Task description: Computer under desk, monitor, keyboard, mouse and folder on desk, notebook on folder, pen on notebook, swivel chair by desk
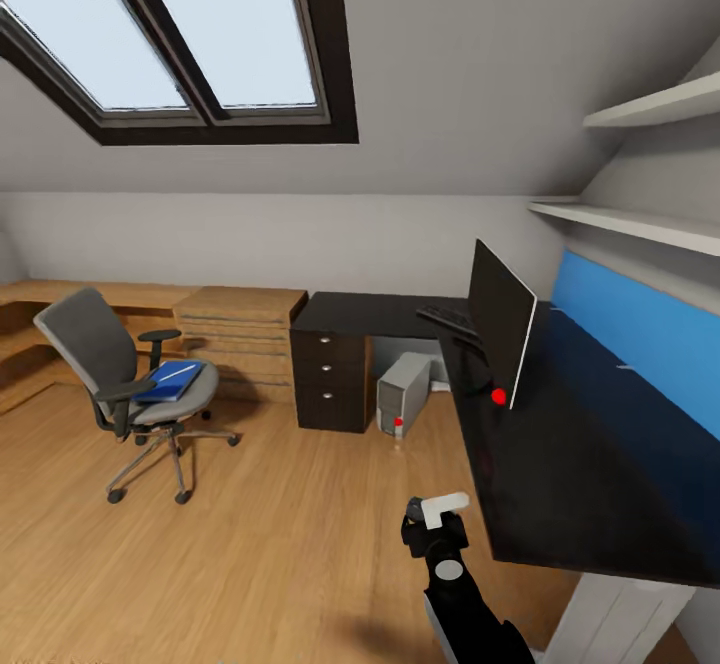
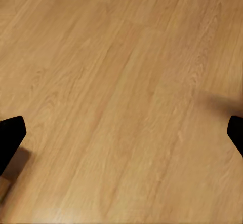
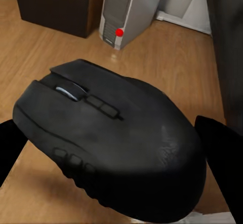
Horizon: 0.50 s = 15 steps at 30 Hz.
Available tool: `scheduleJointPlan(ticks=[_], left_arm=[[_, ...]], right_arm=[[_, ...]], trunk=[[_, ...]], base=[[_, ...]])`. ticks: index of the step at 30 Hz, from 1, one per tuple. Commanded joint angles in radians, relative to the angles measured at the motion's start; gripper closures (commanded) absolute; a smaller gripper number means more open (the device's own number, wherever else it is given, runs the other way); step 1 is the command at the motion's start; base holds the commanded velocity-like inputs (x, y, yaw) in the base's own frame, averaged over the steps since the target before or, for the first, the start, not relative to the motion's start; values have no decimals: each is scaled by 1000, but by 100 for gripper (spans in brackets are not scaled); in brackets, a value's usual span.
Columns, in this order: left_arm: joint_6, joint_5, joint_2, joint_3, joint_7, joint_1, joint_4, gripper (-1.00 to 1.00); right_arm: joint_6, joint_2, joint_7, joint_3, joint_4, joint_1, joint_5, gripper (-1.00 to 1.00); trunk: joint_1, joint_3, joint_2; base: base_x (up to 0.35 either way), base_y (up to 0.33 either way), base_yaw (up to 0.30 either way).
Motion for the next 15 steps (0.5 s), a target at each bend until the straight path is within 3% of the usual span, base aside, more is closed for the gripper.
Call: scheduleJointPlan(ticks=[1, 9, 15], left_arm=[[-4, 8, 0, 1, 0, -1, 1, -100], [-4, 8, 0, 1, -1, -1, 2, -100], [-4, 8, -1, -1, -2, -1, 2, -100]], right_arm=[[10, 0, -4, 2, -1, 0, 11, 100], [10, 0, -4, 2, -2, 0, 11, 100], [7, 0, -3, 2, -3, 0, 11, 100]], trunk=[[1, -1, -1], [1, -1, -1], [-3, 2, 6]], base=[[243, 207, 276], [243, 208, 271], [253, 210, 80]])
